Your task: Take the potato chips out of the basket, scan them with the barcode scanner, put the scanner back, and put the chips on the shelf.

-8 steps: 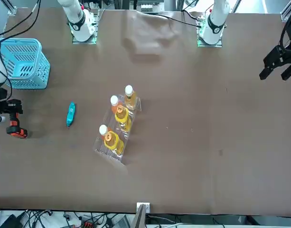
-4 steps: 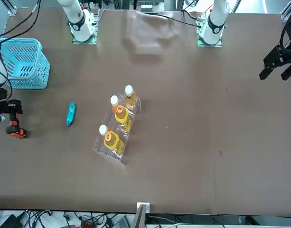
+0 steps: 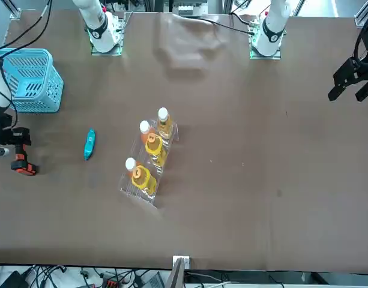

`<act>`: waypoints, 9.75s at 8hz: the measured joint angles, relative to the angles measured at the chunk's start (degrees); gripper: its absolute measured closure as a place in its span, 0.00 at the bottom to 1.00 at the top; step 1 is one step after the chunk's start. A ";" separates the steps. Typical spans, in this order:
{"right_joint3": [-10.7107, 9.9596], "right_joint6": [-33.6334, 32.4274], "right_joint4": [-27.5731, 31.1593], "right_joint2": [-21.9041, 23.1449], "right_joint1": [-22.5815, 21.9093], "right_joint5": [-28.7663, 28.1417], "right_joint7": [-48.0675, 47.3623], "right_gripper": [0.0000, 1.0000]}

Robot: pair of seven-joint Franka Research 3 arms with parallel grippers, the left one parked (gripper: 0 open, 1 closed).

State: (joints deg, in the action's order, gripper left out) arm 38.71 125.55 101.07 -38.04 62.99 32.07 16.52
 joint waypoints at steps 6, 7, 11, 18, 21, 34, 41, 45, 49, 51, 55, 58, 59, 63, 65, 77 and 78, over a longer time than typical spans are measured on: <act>-0.70 0.20 0.00 -0.85 -0.02 0.01 -0.01 0.63; -0.71 0.20 0.00 -0.95 -0.02 0.01 -0.02 0.63; -0.76 0.33 0.00 -1.35 -0.03 0.02 -0.03 0.51; -0.54 0.35 -0.20 -1.17 -0.05 0.02 -0.24 0.00; 3.58 -5.30 -1.57 1.14 -0.04 -0.35 -3.32 0.00; -12.78 -19.95 -7.52 16.65 -36.12 -19.58 -17.81 0.00; -38.08 -13.90 -5.55 11.13 -69.57 -19.89 -43.66 0.00; -40.31 -4.88 0.34 7.98 -70.98 -19.78 -48.15 0.00; -41.14 -4.69 3.51 7.70 -71.02 -19.78 -50.66 0.00; -41.14 -4.62 4.64 7.70 -71.06 -19.78 -51.10 0.00; -41.16 -4.18 7.04 7.71 -71.02 -19.77 -51.36 0.00; -41.24 -3.98 7.72 7.71 -70.91 -19.73 -51.37 0.01; -41.25 -3.98 7.87 7.71 -70.87 -19.73 -51.37 0.05; -41.25 -3.95 8.46 7.69 -70.86 -19.71 -51.37 0.16; -41.25 -3.92 8.86 7.66 -70.86 -19.71 -51.38 0.18; -41.70 -3.57 9.57 7.47 -70.88 -19.65 -51.38 0.46; -41.70 -3.57 9.57 7.48 -70.93 -19.62 -51.38 0.48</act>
State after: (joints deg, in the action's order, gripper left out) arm -2.99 121.98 110.64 -30.56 -7.94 12.45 -34.86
